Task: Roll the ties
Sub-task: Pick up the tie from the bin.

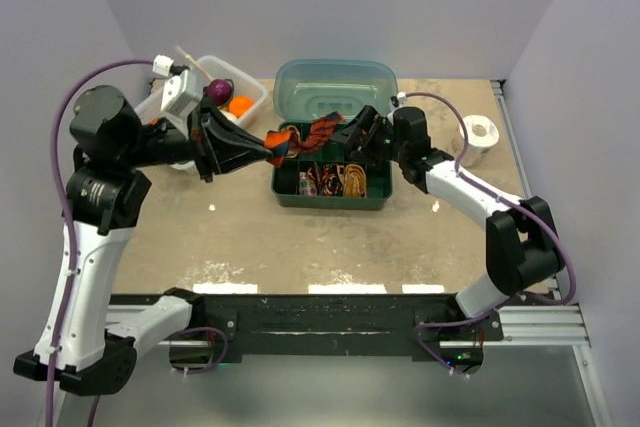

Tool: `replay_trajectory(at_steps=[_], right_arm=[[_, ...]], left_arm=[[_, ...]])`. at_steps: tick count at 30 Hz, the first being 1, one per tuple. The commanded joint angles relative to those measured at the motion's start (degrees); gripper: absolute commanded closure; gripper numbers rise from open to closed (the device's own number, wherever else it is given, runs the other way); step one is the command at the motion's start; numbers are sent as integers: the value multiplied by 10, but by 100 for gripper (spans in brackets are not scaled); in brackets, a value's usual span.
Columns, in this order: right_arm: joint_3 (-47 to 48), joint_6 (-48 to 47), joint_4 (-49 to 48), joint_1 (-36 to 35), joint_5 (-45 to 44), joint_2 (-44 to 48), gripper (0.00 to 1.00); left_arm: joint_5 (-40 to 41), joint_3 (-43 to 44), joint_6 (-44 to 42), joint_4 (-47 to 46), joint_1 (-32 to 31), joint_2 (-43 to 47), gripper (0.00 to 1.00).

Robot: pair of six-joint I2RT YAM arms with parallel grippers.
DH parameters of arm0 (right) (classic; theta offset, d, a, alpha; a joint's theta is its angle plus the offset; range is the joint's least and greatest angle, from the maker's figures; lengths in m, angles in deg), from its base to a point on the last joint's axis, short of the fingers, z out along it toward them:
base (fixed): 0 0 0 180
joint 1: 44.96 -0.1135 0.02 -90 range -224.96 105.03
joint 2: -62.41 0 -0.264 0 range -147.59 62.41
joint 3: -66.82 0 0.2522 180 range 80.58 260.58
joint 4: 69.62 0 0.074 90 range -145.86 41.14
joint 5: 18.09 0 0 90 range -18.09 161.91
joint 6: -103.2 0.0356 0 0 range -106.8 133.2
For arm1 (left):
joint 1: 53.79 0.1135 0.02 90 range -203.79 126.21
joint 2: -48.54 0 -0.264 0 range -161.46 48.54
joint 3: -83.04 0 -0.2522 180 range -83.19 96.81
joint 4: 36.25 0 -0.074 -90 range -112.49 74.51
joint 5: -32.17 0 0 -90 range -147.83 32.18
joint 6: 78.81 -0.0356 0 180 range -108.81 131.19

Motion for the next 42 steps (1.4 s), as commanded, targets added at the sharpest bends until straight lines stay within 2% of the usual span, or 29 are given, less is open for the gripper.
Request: replay_trajectory(at_steps=[1,5,12,17,19,21,25,30,33,34,36,37,42], right_arm=[[0,71,-81,3,22,-17,1],[9,90,-100,4,15,-54,1],[112,78,-70,-11,41,-185,1],[141,93,-92,-18,44,-239,5],[156,92,-98,-18,46,-259,14],[169,98,-113,-19,51,-271,30],[190,105,-120,-19,53,-295,32],[192,105,-153,-18,48,-307,38],[199,107,-169,-19,53,-316,52],[199,110,-173,-19,54,-318,63],[199,110,-178,-19,54,-316,70],[198,109,-178,-19,56,-313,77],[197,89,-179,-11,54,-285,90]], left_arm=[[-69,19,23,-46,-2,23,100],[-71,7,28,-52,-2,29,100],[-85,-33,73,-114,-2,49,100],[-86,-46,79,-124,-2,54,100],[-90,-46,80,-124,-2,54,100],[-98,-46,82,-129,-2,56,100],[-110,-59,119,-164,-2,60,100],[-136,-93,190,-279,-2,78,100],[-150,-104,231,-328,-2,82,100],[-152,-104,243,-340,-2,84,100],[-156,-104,249,-344,-2,85,100],[-156,-104,253,-350,-2,85,100],[-156,-102,260,-361,-2,83,100]])
